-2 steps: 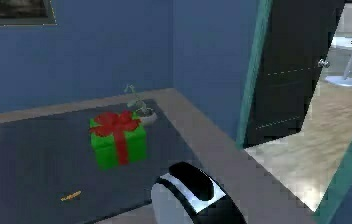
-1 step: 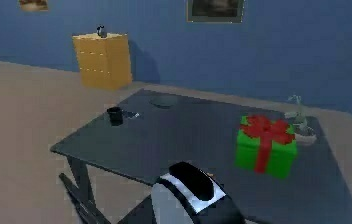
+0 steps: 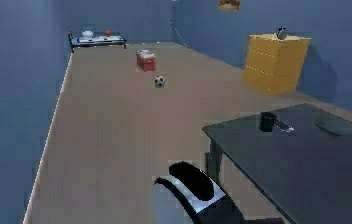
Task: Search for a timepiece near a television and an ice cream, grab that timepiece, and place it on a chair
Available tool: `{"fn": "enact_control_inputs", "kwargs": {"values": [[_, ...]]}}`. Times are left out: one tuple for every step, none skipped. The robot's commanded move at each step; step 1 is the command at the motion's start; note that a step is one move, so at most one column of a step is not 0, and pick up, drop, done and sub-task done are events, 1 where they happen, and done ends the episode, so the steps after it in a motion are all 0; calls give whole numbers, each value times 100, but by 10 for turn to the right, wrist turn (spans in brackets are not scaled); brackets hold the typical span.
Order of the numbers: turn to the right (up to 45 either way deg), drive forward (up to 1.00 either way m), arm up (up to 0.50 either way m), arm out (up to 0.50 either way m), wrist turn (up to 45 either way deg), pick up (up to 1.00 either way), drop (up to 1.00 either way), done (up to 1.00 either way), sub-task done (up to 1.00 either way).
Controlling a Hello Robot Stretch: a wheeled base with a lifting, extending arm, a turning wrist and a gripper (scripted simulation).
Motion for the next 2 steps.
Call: {"fn": "enact_control_inputs", "kwargs": {"values": [[-450, 0, 0, 0, 0, 0, 0, 0, 0], [-150, 0, 0, 0, 0, 0, 0, 0, 0]]}}
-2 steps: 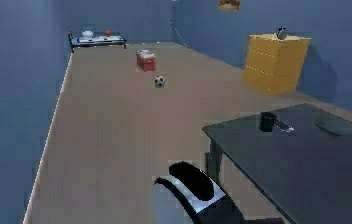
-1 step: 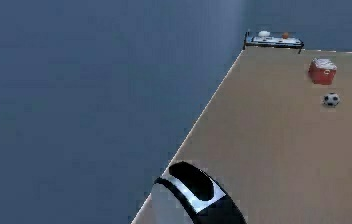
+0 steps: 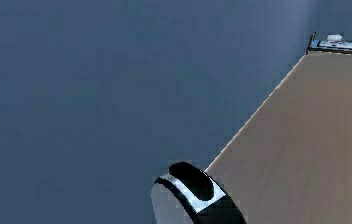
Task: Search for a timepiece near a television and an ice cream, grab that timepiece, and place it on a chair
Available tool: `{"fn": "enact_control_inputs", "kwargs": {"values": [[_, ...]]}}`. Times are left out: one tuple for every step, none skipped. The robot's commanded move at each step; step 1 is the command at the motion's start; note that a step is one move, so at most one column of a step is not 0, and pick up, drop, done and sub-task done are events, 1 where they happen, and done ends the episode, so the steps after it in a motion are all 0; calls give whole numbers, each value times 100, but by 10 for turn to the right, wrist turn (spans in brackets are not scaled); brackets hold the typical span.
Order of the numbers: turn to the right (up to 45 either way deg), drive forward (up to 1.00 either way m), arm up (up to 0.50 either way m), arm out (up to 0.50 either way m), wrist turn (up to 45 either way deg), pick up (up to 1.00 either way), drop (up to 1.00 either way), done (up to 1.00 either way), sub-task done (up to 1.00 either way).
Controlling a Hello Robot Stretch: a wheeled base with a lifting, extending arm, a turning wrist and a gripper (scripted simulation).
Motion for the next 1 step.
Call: {"fn": "enact_control_inputs", "kwargs": {"values": [[0, 0, 0, 24, 0, 0, 0, 0, 0]]}}
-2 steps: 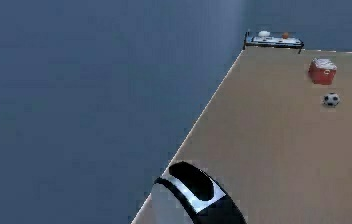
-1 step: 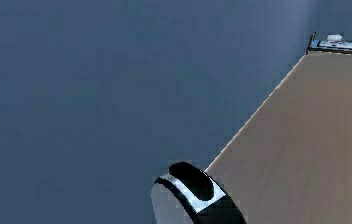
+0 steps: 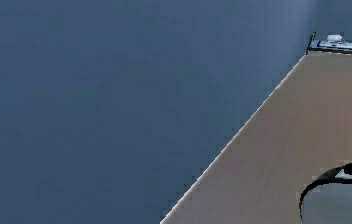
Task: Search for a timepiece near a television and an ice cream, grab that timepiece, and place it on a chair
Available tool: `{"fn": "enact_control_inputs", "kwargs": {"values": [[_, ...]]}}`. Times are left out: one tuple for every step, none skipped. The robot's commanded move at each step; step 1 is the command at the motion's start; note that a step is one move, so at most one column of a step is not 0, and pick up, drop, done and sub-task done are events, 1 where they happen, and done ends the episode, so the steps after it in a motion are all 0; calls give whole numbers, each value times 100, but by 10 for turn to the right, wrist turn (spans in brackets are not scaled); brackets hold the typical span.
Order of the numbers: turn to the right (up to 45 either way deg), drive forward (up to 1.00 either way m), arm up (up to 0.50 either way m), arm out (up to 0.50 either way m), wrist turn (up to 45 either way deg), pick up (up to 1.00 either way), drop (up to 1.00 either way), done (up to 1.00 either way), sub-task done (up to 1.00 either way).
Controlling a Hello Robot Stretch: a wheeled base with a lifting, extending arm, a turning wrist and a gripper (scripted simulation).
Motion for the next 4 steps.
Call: {"fn": "enact_control_inputs", "kwargs": {"values": [[0, 0, 0, 0, 450, 0, 0, 0, 0], [0, 0, 0, 0, 450, 0, 0, 0, 0], [0, 0, 0, 0, 420, 0, 0, 0, 0], [0, 0, -30, 0, 0, 0, 0, 0, 0]]}}
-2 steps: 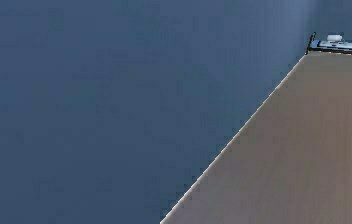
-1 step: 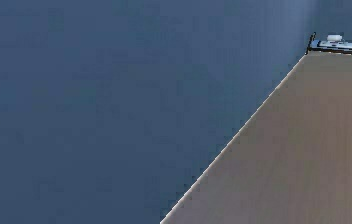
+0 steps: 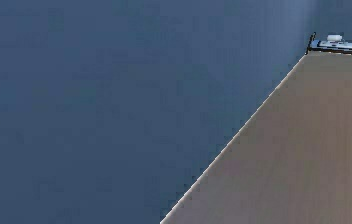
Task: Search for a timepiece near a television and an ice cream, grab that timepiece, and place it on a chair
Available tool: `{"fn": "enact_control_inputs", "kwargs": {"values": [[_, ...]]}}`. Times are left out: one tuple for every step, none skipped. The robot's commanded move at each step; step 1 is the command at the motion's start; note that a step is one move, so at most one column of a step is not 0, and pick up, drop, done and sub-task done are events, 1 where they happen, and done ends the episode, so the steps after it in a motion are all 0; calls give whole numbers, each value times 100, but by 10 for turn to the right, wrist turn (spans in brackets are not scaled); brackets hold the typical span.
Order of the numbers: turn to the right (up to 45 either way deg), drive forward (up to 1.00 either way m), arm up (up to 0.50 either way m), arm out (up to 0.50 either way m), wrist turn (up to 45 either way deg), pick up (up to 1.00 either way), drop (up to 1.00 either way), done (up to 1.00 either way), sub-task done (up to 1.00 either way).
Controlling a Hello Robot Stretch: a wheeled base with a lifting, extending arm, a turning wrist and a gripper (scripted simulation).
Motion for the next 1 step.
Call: {"fn": "enact_control_inputs", "kwargs": {"values": [[0, 0, -32, 0, 0, 0, 0, 0, 0]]}}
